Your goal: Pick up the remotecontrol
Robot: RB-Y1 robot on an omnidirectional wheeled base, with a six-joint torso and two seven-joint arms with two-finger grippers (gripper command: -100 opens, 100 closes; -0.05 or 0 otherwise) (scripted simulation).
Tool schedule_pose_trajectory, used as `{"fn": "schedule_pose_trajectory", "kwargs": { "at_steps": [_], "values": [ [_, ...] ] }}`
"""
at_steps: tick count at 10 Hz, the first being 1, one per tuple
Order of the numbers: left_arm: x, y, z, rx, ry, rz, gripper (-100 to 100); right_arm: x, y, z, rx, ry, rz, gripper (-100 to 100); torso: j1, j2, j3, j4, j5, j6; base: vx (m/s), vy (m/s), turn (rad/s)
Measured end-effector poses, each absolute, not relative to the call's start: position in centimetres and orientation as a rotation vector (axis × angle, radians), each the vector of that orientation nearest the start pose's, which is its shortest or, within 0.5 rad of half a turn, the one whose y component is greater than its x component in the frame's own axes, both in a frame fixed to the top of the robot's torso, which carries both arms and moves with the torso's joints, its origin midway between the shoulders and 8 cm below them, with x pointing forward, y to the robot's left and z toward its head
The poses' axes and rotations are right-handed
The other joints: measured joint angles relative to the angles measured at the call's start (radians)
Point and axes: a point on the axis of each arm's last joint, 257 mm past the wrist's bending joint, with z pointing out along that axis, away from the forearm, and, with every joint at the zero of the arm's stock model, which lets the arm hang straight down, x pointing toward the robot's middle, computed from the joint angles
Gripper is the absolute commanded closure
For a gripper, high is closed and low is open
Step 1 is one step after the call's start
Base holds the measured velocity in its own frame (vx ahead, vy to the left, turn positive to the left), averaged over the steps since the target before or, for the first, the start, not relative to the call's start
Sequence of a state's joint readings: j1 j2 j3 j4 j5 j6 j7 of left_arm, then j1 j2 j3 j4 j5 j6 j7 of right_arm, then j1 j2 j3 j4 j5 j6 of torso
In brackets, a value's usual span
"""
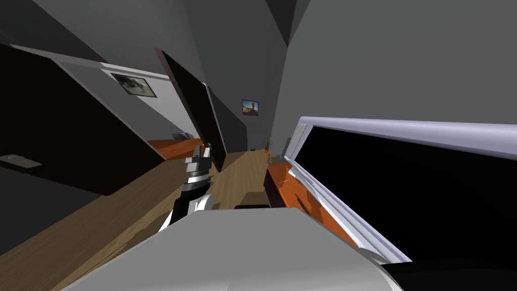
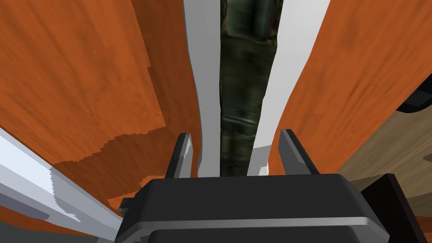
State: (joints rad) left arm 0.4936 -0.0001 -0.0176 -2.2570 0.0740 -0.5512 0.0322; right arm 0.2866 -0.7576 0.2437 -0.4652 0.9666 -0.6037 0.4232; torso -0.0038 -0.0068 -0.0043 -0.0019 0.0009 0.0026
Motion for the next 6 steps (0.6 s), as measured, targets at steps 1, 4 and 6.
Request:
{"fn": "schedule_pose_trajectory", "kwargs": {
  "at_steps": [1, 4, 6],
  "values": [
    [33.95, 28.21, 2.57, -0.691, 0.530, -1.404, 0, 4.59, -55.99, -57.30, -0.509, 2.813, -0.059, 100, 0.000, -0.002, -0.001, 0.000, 0.000, 0.001, 0.216, 0.016, -0.452],
    [33.95, 28.21, 2.58, -0.691, 0.530, -1.404, 0, 4.66, -56.03, -56.42, -0.689, 2.774, -0.035, 100, 0.004, -0.005, -0.003, -0.001, 0.001, 0.000, 0.194, 0.065, -0.347],
    [33.96, 28.20, 2.59, -0.691, 0.530, -1.404, 0, 4.63, -55.89, -56.36, -0.720, 2.765, -0.028, 0, 0.000, 0.002, 0.001, 0.001, 0.001, -0.002, 0.030, 0.012, 0.003]
  ]
}}
